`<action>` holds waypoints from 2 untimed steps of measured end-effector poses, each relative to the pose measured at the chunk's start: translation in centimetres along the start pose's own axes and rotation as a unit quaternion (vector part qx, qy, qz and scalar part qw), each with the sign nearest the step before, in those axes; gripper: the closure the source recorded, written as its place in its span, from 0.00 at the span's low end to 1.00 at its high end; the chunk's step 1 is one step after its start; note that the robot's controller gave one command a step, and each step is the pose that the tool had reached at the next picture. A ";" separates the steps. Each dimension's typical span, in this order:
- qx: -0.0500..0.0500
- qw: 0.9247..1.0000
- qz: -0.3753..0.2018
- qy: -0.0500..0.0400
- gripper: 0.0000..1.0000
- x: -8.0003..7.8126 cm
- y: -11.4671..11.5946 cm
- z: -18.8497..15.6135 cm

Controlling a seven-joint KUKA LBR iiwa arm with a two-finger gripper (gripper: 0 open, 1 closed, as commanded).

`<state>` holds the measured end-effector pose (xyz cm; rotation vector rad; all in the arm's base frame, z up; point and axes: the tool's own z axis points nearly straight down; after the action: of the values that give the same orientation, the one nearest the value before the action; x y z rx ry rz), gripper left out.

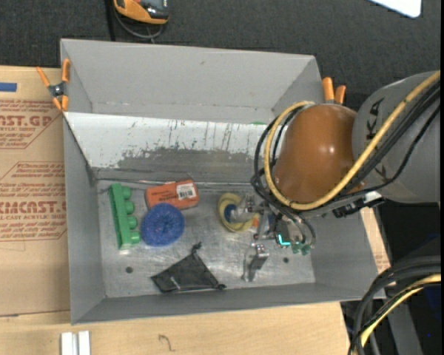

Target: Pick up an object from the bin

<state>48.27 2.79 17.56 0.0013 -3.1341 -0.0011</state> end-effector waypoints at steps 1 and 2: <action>0.000 1.000 0.000 -0.004 0.00 -0.2 0.0 -0.3; 0.001 0.999 -0.047 -0.006 0.00 -0.3 4.6 3.9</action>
Offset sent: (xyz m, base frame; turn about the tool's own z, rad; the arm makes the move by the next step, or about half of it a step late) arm 0.0010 0.1197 -0.1056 -0.2439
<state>48.54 7.40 13.67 0.1499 -3.1417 0.0001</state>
